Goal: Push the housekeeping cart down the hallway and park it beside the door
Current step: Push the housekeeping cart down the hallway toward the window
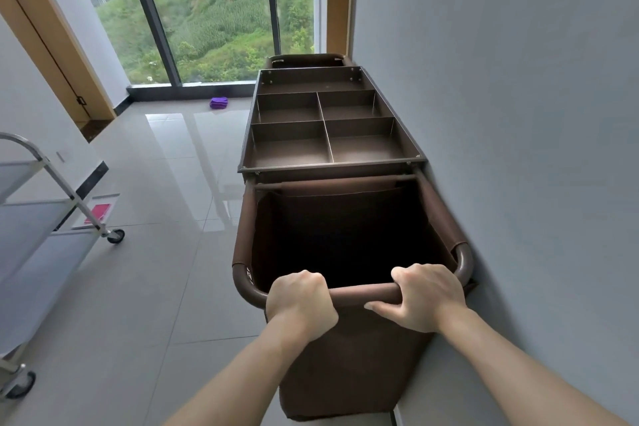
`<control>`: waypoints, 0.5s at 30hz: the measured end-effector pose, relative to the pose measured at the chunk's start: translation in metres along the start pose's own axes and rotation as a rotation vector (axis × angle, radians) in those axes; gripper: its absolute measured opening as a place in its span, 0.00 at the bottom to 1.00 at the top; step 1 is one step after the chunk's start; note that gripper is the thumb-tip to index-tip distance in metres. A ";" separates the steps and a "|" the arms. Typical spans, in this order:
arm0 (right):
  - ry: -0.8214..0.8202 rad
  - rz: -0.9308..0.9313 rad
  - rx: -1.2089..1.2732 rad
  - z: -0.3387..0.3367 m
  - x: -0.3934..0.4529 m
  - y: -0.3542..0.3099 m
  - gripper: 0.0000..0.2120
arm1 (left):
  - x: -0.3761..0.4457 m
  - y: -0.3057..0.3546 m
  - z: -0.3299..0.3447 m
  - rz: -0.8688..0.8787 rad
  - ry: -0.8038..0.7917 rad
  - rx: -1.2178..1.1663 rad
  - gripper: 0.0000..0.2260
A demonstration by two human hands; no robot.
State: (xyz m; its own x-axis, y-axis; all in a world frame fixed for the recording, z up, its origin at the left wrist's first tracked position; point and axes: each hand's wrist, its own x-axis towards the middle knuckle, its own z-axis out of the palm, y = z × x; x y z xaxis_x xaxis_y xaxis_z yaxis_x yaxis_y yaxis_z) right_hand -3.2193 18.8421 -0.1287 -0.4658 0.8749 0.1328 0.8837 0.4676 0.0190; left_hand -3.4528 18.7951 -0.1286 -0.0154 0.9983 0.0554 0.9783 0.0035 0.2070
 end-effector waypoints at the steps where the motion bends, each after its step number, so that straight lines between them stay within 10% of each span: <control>1: 0.002 0.003 -0.011 0.002 0.001 0.001 0.34 | 0.000 0.000 0.001 0.003 0.002 -0.015 0.07; 15: 0.061 -0.013 -0.032 0.003 0.001 0.000 0.32 | 0.001 -0.002 0.005 0.034 0.057 -0.038 0.05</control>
State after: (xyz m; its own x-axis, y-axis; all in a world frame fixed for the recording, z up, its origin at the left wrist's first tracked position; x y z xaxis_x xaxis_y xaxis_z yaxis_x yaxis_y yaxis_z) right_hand -3.2201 18.8437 -0.1320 -0.4745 0.8589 0.1929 0.8790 0.4739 0.0524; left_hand -3.4542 18.7964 -0.1340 0.0048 0.9929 0.1187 0.9701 -0.0334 0.2405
